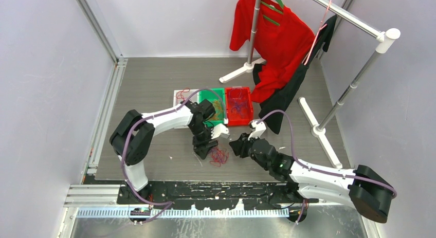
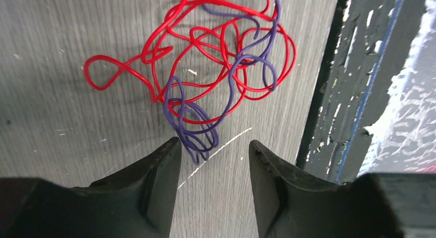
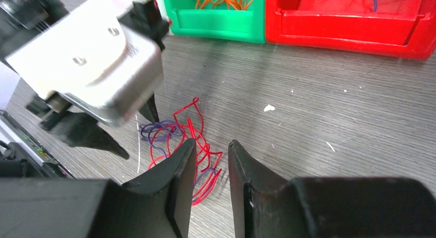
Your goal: Untangle the cables
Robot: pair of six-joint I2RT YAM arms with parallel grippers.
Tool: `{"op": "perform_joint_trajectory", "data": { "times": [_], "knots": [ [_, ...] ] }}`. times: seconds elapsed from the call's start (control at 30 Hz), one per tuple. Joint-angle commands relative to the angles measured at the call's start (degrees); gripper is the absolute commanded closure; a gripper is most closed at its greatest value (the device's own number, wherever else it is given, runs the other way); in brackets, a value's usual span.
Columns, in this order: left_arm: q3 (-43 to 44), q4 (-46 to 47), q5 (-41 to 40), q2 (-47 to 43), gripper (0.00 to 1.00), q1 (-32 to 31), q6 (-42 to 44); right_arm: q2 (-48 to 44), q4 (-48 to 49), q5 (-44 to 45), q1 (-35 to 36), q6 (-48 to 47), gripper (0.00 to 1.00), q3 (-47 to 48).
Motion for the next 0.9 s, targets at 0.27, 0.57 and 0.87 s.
{"op": "perform_joint_trajectory", "data": {
  "times": [0.27, 0.57, 0.87],
  "knots": [
    [-0.22, 3.06, -2.85, -4.77, 1.0, -0.2, 2.24, 3.44, 5.04, -4.11, 0.23, 1.15, 0.55, 1.56],
    [3.48, -9.23, 1.63, -14.07, 1.0, -0.19, 3.06, 13.51, 11.19, -8.87, 0.21, -1.67, 0.41, 5.43],
    [5.57, -13.9, 1.85, -17.98, 1.0, -0.21, 2.77, 22.84, 14.94, -9.14, 0.21, -3.48, 0.46, 8.52]
  ]
}}
